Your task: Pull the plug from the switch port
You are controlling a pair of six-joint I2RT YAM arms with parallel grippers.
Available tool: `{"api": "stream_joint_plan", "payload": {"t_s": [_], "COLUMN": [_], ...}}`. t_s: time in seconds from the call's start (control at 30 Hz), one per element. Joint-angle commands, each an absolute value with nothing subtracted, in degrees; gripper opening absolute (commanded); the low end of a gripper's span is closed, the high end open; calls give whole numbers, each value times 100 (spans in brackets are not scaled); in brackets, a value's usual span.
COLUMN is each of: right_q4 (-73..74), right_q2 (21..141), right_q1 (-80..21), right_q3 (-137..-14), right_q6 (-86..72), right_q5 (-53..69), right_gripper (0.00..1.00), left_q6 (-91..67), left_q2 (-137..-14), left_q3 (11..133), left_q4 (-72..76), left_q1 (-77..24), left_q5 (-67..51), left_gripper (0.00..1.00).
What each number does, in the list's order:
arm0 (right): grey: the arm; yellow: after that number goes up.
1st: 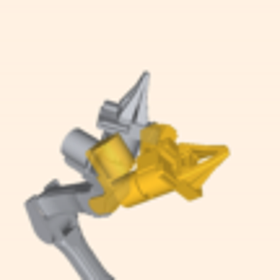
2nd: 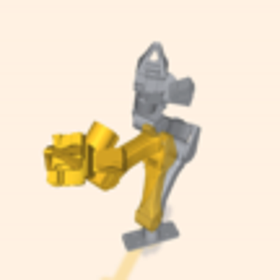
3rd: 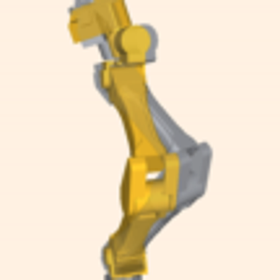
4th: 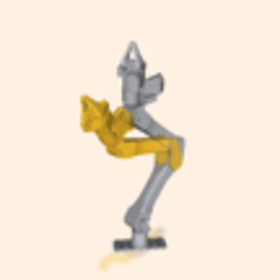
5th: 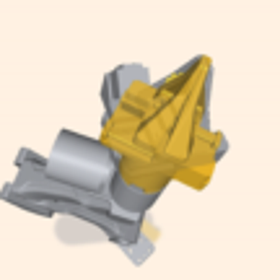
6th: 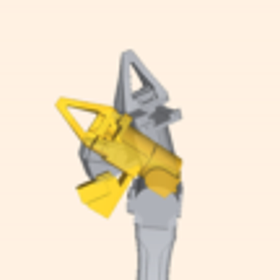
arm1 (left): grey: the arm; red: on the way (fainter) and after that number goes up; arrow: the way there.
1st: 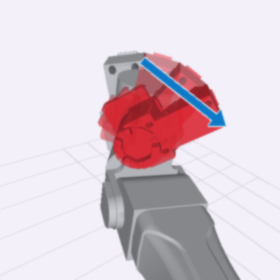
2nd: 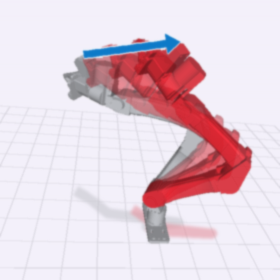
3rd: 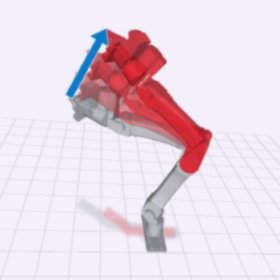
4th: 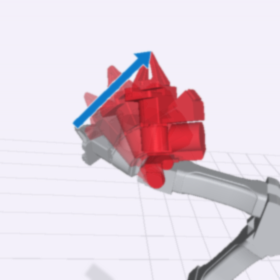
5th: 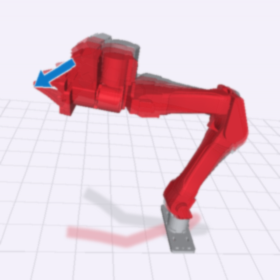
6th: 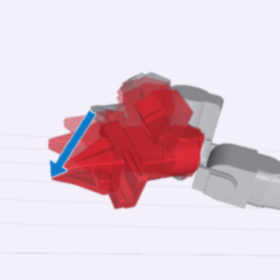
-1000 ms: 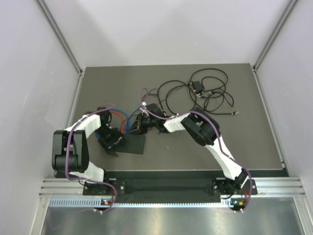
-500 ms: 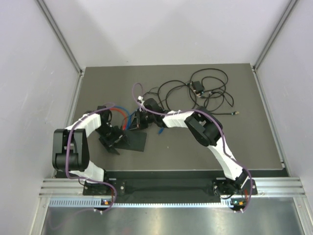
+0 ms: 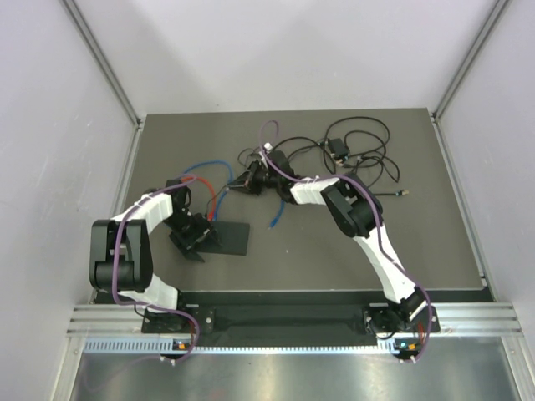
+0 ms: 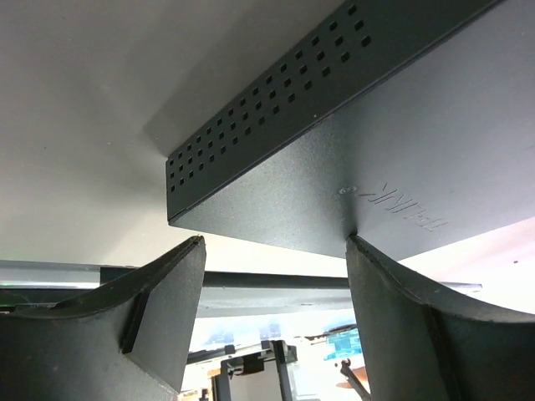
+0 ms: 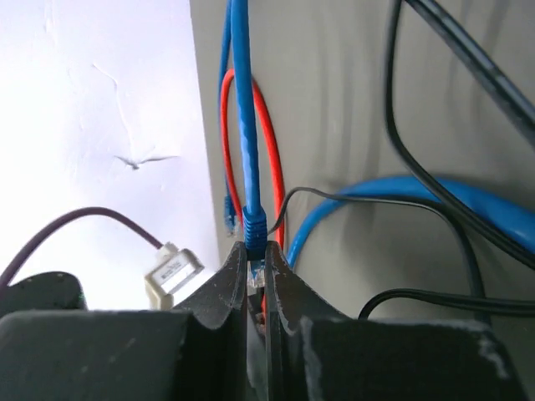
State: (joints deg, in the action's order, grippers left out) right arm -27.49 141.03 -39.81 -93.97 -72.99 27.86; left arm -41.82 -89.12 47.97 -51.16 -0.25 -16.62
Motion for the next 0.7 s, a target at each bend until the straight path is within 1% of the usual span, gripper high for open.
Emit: {"api": "stream_joint_plan", "payload": {"t_s": [0.0, 0.07, 0.1, 0.13, 0.2, 0.23, 0.27, 0.3, 0.47, 0.5, 0.53, 0.57, 0.63, 0.67], "right_q4": [-2593, -1525, -1033, -263, 646, 1486, 1738, 1871, 1706, 1653, 1626, 1635, 1740, 1784], "right_q2": [13729, 13405, 13273, 13089, 13078, 13217, 13288, 13306, 13105, 13061, 12974, 12947, 12876, 12859], "right_q1": [-4035, -3929, -3877, -3719, -3499, -3385, -3131, -3007, -2392, -2356, -2321, -2286, -2294, -2285], "right_q3": [-9729, -10078, -10194, -10465, -10931, -11499, -11705, -11785, -11163, -11058, -10900, -10864, -10837, -10820], "right_q6": [-6498, -5674, -4860, -4556, -3878, -3719, -3492, -3420, -3279, -3252, -3217, -3156, -3059, -3006], "right_q5": [2575, 2383, 1964, 1777, 1461, 1407, 1398, 1354, 1555, 1582, 1591, 1600, 1617, 1608], "right_gripper": [0, 0, 0, 0, 0, 0, 0, 0, 0, 2, 6, 16, 20, 25], "left_q6": [-4069, -4026, -4017, -3964, -3903, -3876, -3841, -3841, -3762, -3736, -3718, -3700, -3639, -3647], "left_q2": [-9237, -9167, -9123, -9019, -8799, -8720, -8640, -8500, -8034, -7868, -7797, -7718, -7568, -7550], "left_q3": [4430, 4430, 4430, 4421, 4421, 4430, 4412, 4395, 4316, 4315, 4307, 4324, 4368, 4429], "left_q4": [-5291, -5265, -5221, -5186, -5116, -5080, -5028, -5027, -4791, -4764, -4764, -4764, -4703, -4754], "left_q1": [-44, -44, -44, -44, -53, -53, -53, -53, -53, -53, -61, -62, -62, -62], "left_q5": [-114, -176, -237, -307, -430, -483, -588, -606, -1142, -1256, -1300, -1370, -1537, -1599], "left_gripper": [72, 72, 72, 72, 71, 71, 71, 71, 71, 72, 72, 72, 72, 72]}}
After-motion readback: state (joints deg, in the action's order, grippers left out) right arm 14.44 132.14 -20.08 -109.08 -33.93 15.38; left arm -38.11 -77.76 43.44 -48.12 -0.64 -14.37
